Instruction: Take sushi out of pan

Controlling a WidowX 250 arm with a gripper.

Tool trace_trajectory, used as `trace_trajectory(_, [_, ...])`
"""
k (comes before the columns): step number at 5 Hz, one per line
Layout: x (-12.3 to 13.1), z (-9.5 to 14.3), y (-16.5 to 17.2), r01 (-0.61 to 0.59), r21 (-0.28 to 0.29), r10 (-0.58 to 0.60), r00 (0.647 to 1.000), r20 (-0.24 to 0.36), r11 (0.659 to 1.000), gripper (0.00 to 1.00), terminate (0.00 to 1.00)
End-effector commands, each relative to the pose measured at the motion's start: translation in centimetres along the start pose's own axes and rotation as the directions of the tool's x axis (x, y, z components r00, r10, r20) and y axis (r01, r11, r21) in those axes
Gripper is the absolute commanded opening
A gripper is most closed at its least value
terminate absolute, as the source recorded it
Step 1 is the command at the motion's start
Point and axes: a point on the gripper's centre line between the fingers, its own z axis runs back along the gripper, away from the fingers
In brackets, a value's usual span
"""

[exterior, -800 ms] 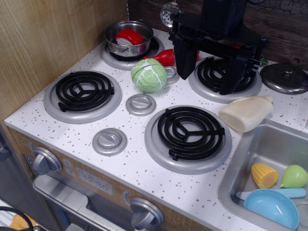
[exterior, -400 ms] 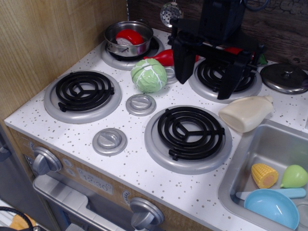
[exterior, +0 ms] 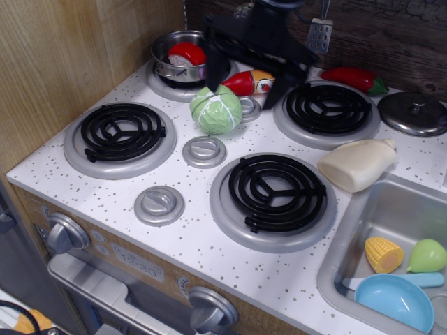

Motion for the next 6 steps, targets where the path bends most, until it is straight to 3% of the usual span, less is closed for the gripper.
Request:
trace_trajectory(1, [8.2, -2.0, 2.3, -0.211, 0.057, 0.198, 0.964, 0.176, 0.976, 1.0, 0.0])
trace_trajectory(2, [11.5, -3.6, 3.8, -0.383, 0.018, 0.368, 0.899, 0.238, 0.924, 1.0, 0.0])
trace_trajectory(3, [12.2, -5.6, 5.3, -0.469, 0.012, 0.433, 0.824, 0.364, 0.883, 1.0, 0.0])
trace_trajectory(4, [12.6, -6.9, 5.9, -0.489, -0.009, 0.434, 0.767, 0.473, 0.872, 1.0, 0.0])
trace_trajectory(5, [12.8, -7.8, 6.3, -0.474, 0.0, 0.405, 0.751, 0.522, 0.88, 1.0, 0.0])
trace_trajectory(6, [13.9, -8.3, 6.5, -0.452, -0.012, 0.391, 0.757, 0.523, 0.892, 1.0, 0.0])
